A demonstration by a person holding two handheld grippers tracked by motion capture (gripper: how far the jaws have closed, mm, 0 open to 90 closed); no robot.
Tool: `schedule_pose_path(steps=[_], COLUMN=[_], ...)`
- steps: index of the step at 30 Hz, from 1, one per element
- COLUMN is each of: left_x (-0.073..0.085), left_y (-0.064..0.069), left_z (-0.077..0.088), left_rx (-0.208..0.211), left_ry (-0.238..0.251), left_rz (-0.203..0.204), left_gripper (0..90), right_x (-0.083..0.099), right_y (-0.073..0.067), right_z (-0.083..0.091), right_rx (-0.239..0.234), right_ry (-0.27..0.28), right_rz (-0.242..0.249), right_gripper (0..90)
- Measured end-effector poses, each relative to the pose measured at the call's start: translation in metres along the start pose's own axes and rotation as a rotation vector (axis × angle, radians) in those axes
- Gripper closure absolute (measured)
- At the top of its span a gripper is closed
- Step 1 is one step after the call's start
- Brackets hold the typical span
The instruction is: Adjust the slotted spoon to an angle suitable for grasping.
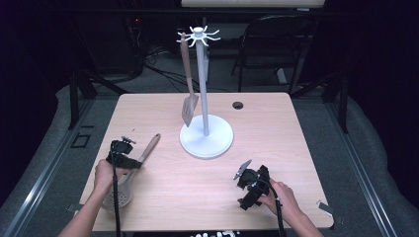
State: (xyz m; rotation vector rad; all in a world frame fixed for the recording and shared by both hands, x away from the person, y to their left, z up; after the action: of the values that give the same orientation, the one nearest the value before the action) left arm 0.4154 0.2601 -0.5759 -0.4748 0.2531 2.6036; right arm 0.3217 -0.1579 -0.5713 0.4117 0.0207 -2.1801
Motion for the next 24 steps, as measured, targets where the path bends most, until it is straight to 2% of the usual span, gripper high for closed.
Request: schedule_pose_path(steps=[6,10,15,20,24], left_x=[-0.013,-0.016,-0.015,-0.016,-0.014], left_y=[0.003,0.006,0.005,0.006,0.005], left_z=[-0.002,-0.006,-0.010,-0.010,-0.010], left_rx=[-0.026,-0.066,-0.059,-0.067,-0.059], left_ry=[-0.008,-0.033,-0.047,-0.051,-0.029], left_rz=[-0.021,-0.044,-0.034,-0.048,-0.030], left_gripper=[70.7,71.8,72.6,72.8,74.1], right_x=[0.000,0.000,0.000,-0.001,0.000], right_y=[0.002,0.001,0.001,0.000,0.000], right_z=[0.000,0.000,-0.002,-0.001,-0.001], right_rx=[0.006,0.009,0.000,0.006,0.008], right_ry=[-0.011,-0.015,-0.008,-0.025,-0.020], right_rz=[0.006,0.010,0.006,0.020,0.016], right_gripper=[2.0,2.1,2.2,2.3,2.4])
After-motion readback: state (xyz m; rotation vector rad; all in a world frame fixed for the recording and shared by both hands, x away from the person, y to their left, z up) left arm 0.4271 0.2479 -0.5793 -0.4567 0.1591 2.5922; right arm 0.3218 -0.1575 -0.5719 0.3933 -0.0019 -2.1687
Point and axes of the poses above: each handheld gripper's, and its own axes: z roughly backward along the jaws, x roughly out of its underside, y roughly to its right, the point moved 3 cm from there along -z, roughly forward along the jaws, and after that the axes turned 3 degrees about -z, right-handed, at the moved point
